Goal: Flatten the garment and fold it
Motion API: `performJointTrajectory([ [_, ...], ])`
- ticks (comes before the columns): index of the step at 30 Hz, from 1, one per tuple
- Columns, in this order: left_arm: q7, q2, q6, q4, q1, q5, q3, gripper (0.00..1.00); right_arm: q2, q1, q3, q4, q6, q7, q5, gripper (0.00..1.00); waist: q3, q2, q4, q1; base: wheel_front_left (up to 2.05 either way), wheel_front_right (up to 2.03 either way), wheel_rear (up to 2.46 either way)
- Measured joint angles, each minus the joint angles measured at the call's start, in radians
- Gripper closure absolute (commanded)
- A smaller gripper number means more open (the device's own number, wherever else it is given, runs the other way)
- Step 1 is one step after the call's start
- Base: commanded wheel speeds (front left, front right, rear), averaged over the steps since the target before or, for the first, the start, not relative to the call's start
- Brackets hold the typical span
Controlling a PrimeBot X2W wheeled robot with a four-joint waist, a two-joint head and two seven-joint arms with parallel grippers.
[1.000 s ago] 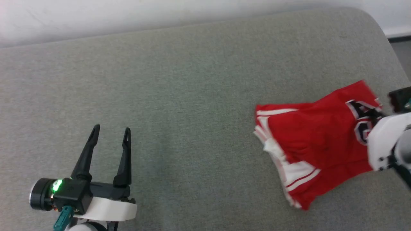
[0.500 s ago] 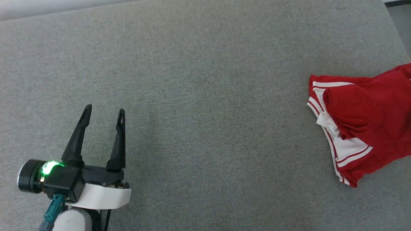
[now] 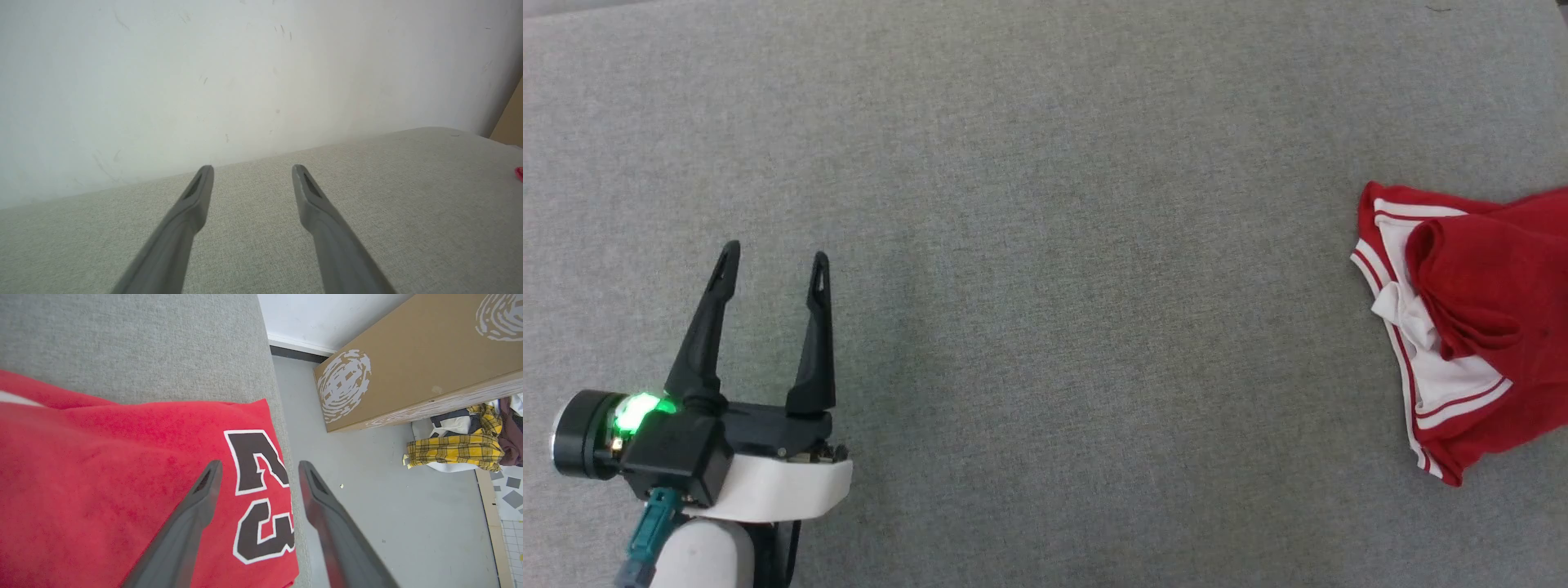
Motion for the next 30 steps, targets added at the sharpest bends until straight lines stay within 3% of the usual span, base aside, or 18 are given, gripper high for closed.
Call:
performJointTrajectory([
  [8, 0.0, -0.018, 0.019, -0.033, -0.001, -0.009, 0.011, 0.0, 0.031, -0.017, -0.028, 0.005, 0.0, -0.067, -0.007, 0.0, -0.034, 0.0, 0.005, -0.0001, 0.0, 0.0, 0.0],
  [13, 0.0, -0.03, 0.028, -0.033, 0.0, -0.009, 0.011, 0.0, 0.067, 0.0, -0.074, -0.052, 0.0, -0.129, 0.015, 0.0, -0.074, 0.0, 0.013, -0.0001, 0.0, 0.0, 0.0],
  [24, 0.0, -0.036, 0.046, -0.045, 0.052, 0.02, 0.0, 0.0, 0.297, 0.192, -0.125, -0.364, 0.0, -0.301, 0.077, 0.0, -0.179, 0.0001, 0.04, -0.0003, 0.0, 0.0, 0.0],
  [30, 0.0, -0.041, 0.066, -0.041, 0.09, 0.02, 0.0, 0.0, 0.354, 0.29, -0.053, -0.445, 0.0, -0.409, 0.109, 0.0, -0.228, 0.0, 0.053, -0.0003, 0.0, 0.0, 0.0],
])
